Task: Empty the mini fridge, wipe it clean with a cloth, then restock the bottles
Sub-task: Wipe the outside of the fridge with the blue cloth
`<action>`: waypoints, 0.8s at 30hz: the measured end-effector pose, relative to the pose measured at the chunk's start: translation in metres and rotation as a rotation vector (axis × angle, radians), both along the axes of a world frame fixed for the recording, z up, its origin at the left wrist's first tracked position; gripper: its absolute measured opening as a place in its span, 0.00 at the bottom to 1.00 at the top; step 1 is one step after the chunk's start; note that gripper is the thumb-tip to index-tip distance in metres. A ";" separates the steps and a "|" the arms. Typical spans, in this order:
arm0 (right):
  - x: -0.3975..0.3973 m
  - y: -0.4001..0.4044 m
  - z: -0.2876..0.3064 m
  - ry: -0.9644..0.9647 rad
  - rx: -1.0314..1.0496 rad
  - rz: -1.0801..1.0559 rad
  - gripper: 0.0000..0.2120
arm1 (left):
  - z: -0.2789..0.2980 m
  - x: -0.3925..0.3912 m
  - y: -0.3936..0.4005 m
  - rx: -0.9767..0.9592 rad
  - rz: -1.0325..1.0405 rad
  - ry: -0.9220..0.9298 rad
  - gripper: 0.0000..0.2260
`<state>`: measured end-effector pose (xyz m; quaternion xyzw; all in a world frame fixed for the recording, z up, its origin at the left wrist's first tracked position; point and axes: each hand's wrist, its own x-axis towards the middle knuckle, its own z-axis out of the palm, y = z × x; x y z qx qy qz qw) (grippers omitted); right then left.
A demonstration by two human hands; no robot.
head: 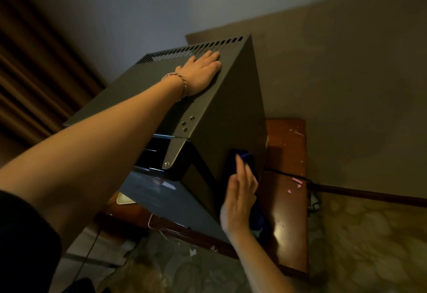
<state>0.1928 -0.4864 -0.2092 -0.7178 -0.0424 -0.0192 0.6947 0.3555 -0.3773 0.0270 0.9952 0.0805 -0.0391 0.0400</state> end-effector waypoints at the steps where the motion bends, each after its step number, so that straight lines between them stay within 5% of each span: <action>1: -0.007 0.001 0.012 -0.035 0.012 -0.009 0.23 | 0.001 0.000 0.000 0.005 -0.007 0.007 0.24; 9: -0.015 0.003 0.094 -0.336 -0.045 -0.043 0.25 | 0.004 -0.013 0.002 -0.013 -0.057 0.038 0.25; 24: 0.054 0.002 0.077 -0.168 -0.065 -0.122 0.26 | 0.002 -0.129 -0.004 -0.036 -0.140 0.018 0.24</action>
